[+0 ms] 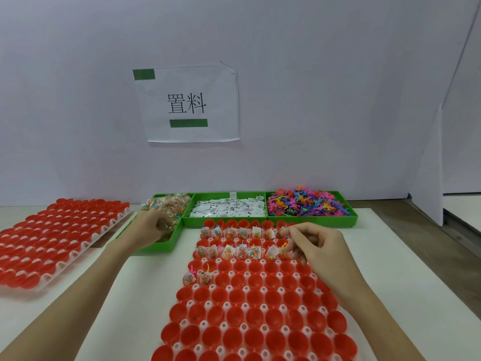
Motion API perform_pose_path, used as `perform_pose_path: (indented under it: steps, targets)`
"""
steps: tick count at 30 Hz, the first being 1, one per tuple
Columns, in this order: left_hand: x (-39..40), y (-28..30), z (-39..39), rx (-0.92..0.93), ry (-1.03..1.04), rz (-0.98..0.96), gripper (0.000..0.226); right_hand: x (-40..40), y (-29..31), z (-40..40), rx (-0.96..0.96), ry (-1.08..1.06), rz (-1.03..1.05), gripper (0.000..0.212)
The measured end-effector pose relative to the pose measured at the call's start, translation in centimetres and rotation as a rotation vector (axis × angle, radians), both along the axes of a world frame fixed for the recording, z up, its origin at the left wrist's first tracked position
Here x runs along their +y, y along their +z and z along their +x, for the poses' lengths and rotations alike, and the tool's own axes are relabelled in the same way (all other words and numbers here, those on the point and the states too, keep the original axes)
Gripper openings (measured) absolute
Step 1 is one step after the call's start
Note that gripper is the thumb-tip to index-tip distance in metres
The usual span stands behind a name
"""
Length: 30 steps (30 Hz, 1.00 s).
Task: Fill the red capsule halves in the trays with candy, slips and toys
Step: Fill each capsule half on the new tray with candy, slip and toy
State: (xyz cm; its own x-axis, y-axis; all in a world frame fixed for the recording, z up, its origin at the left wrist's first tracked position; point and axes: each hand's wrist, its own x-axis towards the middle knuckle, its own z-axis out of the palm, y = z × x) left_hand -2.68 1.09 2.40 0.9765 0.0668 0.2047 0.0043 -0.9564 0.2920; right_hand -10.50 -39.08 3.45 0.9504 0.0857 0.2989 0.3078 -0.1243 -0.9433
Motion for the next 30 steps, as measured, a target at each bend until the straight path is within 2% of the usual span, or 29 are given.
perform_pose_path:
  steps: [4,7,13,15,17,20,23,26,30]
  targets:
    - [-0.2,0.0,-0.3,-0.057,0.008,0.102,0.011,0.0,0.0,0.0,0.001,-0.009,-0.007,0.021]
    - [-0.6,0.0,-0.5,-0.089,0.006,0.172,0.014,-0.1,0.0,-0.1,0.000,-0.012,-0.004,0.021]
    - [-1.8,0.5,-2.0,-0.403,0.053,0.181,0.013,-0.1,-0.2,0.0,0.027,-0.018,-0.024,0.022]
    - [-3.1,0.5,-2.8,-0.515,0.065,0.020,0.011,-0.1,-0.2,0.0,0.030,-0.021,-0.037,0.022]
    - [-5.3,0.6,-4.0,-0.568,0.035,-0.257,0.009,-0.1,-0.3,0.1,0.034,-0.020,-0.054,0.022]
    - [-9.5,0.4,-6.2,-0.446,-0.116,-0.650,0.009,-0.1,-0.4,0.1,0.035,-0.015,-0.084,0.022]
    - [-12.3,-0.3,-8.1,-0.357,-0.244,-0.808,0.017,0.0,-0.4,-0.1,0.021,-0.004,-0.107,0.022]
    - [-12.8,-0.8,-8.9,-0.370,-0.329,-0.699,0.023,0.4,-0.5,-0.4,-0.021,-0.008,-0.165,0.020]
    - [-11.7,-0.7,-9.3,-0.508,-0.468,-0.302,0.013,2.0,0.1,0.4,-0.094,-0.056,-0.376,0.020]
